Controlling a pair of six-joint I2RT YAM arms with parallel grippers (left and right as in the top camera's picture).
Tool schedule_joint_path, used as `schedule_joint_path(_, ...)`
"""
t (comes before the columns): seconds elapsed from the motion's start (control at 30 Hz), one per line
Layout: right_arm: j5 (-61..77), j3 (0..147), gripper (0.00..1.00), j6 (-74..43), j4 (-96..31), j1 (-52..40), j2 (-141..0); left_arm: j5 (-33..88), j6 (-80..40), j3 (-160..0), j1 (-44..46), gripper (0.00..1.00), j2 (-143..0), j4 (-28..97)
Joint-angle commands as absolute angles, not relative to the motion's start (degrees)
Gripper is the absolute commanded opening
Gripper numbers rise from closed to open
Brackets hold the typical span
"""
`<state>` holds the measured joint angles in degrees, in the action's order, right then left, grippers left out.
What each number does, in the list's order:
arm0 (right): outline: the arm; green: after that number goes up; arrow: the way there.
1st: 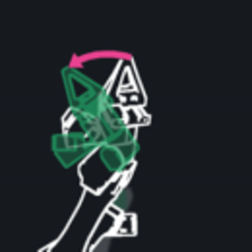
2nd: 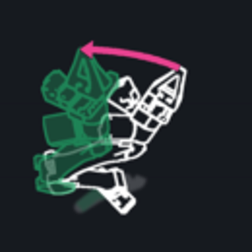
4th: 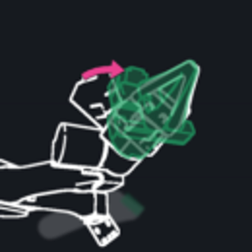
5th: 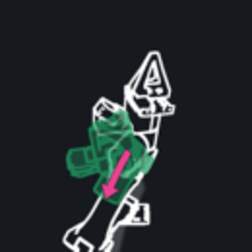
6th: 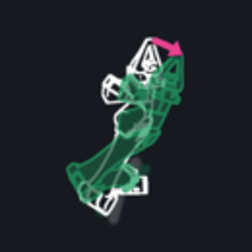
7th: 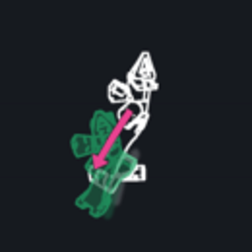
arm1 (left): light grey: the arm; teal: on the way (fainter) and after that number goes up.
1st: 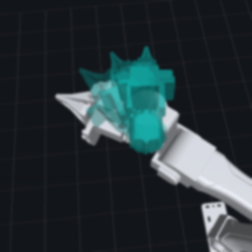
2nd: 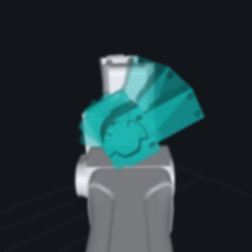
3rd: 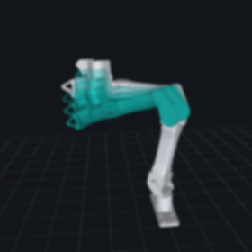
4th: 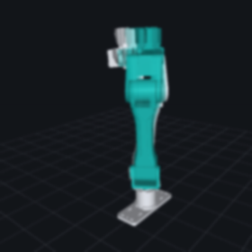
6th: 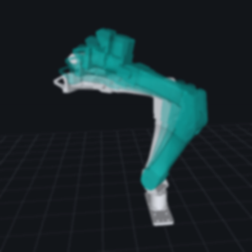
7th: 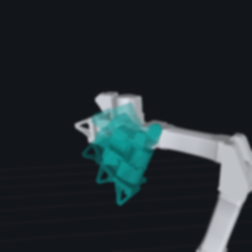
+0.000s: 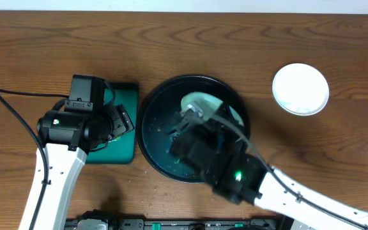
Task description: Clean dirty plates on tray and stack at the side
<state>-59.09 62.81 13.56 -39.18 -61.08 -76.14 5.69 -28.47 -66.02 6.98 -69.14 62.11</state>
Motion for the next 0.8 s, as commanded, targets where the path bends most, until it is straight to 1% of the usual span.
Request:
schedule_joint_path(0.0,-22.94,62.78,0.01,-9.52,-40.93,-52.60,-77.34,5.56,-28.10,-65.84,7.20,0.81,-69.45,62.59)
schedule_joint_path(0.07,-14.44,62.76,0.02,-15.31,-40.66,-48.12,-78.43,5.58,-28.10,-65.84,7.22,0.81,-69.47,62.57)
schedule_joint_path(0.13,-9.56,62.76,0.01,-20.12,-39.53,-43.72,-79.50,5.58,-28.10,-65.84,7.22,0.81,-69.47,62.54)
schedule_joint_path(0.2,-8.43,62.76,0.01,-23.33,-38.87,-39.90,-79.72,5.58,-28.10,-65.84,7.22,0.81,-69.47,62.61)
schedule_joint_path(0.33,-6.85,62.76,0.01,-28.67,-38.39,-29.43,-79.75,5.58,-28.10,-65.84,7.22,0.81,-69.49,62.94)
schedule_joint_path(0.53,4.51,62.76,0.01,-29.82,-39.31,-8.84,-79.85,5.56,-28.10,-65.84,7.22,0.81,-69.63,62.89)
schedule_joint_path(0.77,6.87,62.76,0.01,-29.74,-41.43,12.23,-79.90,5.56,-28.10,-65.84,7.20,0.81,-69.67,62.89)
